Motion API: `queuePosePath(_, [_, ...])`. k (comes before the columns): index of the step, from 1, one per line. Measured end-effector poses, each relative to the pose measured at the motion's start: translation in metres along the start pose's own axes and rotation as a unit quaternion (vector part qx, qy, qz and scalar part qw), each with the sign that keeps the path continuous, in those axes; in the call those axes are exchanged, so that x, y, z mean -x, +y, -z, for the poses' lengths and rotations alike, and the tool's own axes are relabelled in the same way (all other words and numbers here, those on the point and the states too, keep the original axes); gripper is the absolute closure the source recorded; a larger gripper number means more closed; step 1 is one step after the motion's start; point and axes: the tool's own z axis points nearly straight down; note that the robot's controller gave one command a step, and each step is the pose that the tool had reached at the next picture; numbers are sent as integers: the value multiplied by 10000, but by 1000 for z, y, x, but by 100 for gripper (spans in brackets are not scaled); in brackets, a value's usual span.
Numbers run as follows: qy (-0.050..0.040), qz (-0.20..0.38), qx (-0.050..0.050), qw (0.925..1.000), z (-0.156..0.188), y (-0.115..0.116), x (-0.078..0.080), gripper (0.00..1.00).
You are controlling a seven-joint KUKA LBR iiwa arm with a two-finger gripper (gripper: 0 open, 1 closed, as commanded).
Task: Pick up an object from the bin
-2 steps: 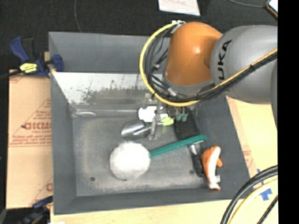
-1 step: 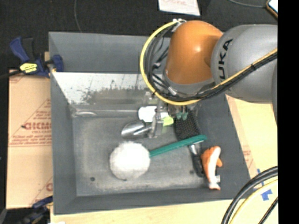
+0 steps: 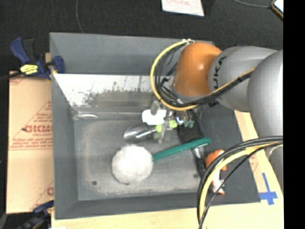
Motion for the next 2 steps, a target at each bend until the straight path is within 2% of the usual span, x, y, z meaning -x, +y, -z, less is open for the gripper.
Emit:
queuePosePath(1, [-7,-708,14,9975,-19,0,-6,0])
queuePosePath(2, [73,-14,12,10000,-17,-9,3,0])
